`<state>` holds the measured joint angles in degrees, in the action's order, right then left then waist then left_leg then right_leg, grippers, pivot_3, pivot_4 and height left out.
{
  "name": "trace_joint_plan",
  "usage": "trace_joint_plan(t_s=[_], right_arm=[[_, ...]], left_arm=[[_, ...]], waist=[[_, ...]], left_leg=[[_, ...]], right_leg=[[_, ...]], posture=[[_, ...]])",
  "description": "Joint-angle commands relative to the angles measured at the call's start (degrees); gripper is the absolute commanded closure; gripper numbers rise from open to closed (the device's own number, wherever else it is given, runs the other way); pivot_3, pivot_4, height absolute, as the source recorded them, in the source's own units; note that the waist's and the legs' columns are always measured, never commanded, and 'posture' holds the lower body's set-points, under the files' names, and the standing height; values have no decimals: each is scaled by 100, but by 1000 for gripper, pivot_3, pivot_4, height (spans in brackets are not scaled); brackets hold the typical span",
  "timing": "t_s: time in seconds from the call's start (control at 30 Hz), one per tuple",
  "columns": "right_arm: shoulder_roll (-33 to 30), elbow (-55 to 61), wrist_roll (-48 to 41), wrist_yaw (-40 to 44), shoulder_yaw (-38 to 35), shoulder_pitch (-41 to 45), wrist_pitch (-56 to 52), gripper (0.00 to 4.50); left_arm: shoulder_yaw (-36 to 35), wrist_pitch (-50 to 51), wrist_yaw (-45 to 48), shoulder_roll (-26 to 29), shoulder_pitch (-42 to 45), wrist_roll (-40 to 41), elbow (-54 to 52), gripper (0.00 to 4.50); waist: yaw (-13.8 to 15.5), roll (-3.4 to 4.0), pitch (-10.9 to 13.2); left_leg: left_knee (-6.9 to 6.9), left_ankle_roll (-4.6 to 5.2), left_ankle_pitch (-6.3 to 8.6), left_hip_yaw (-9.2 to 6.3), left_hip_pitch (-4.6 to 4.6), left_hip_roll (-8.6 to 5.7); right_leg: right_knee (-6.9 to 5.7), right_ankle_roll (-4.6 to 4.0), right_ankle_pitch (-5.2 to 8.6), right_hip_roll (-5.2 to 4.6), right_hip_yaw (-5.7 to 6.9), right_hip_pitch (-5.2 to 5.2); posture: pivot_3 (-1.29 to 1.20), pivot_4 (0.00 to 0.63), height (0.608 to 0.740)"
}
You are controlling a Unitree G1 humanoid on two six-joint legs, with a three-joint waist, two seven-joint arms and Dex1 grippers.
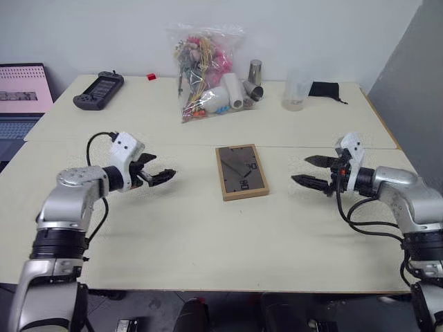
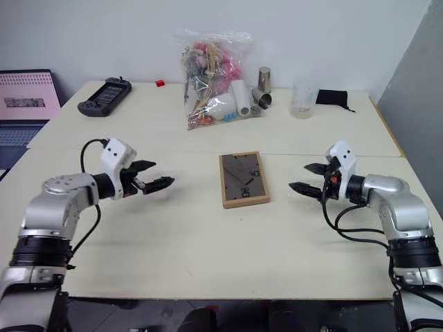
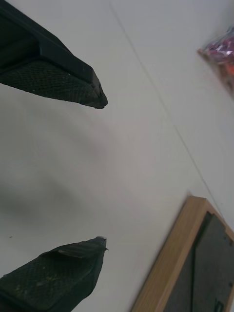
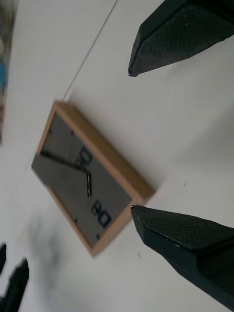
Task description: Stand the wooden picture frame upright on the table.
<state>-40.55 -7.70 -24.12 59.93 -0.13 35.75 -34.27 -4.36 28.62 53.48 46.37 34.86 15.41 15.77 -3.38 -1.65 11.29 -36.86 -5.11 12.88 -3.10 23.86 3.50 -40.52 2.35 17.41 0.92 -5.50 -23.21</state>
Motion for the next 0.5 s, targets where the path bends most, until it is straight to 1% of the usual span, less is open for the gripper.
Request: trace_joint_plan(t_s=[0.03, 0.13, 0.5], right_arm=[[-24, -275, 105, 139, 24, 306, 186, 8], [77, -508, 222, 98, 68, 412, 356, 8], [156, -769, 468, 168, 108, 457, 702, 8]], left_arm=[[-33, -90, 75, 59, 81, -4, -225, 0], [-93, -23, -102, -45, 85, -3, -228, 0], [-90, 182, -136, 0, 6, 19, -285, 0]], waist=[[3, 0, 0], [5, 0, 0], [5, 0, 0]], left_leg=[[0, 0, 0, 0, 0, 0], [-1, 0, 0, 0, 2, 1], [-1, 0, 0, 1, 2, 1]], right_leg=[[0, 0, 0, -1, 0, 0], [1, 0, 0, 0, 1, 0], [-2, 0, 0, 0, 0, -2]], posture=[[0, 150, 740], [0, 150, 740], [0, 150, 740]])
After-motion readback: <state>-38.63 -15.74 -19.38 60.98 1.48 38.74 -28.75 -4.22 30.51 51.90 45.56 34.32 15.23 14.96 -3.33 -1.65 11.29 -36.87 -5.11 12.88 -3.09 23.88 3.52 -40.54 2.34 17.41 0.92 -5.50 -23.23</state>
